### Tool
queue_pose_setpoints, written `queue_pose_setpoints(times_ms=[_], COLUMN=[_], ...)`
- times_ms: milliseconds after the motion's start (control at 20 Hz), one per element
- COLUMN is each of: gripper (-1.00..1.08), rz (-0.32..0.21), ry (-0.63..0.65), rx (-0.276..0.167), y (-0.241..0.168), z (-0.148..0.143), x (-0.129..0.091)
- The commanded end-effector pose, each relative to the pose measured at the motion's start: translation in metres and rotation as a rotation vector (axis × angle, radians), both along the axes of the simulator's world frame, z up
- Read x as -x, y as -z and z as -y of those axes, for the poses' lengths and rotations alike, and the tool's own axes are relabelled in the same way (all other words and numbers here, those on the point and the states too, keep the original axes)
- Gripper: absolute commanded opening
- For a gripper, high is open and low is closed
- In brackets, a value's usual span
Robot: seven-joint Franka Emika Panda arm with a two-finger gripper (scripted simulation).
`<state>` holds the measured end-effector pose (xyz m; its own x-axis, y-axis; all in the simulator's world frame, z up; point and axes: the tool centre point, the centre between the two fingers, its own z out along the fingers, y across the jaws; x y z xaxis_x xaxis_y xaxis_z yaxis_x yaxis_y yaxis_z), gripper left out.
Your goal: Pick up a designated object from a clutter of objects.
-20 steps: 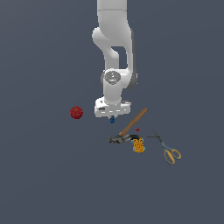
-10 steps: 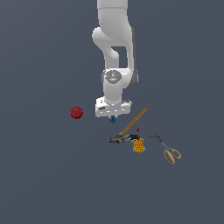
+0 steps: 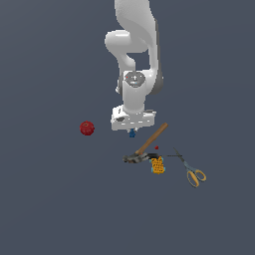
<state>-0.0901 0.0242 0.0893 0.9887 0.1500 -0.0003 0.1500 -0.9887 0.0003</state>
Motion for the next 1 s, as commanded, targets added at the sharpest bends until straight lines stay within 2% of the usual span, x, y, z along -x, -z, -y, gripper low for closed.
queue_pose_setpoints(times_ms=[0,950], gripper=[-1.00,-1.00], rz=[0.000,0.001], ry=[0.000,0.000], rx=[0.000,0.001], y=[-0.017,-0.180], z=[-0.008,-0.085], x=[-0.005,-0.059])
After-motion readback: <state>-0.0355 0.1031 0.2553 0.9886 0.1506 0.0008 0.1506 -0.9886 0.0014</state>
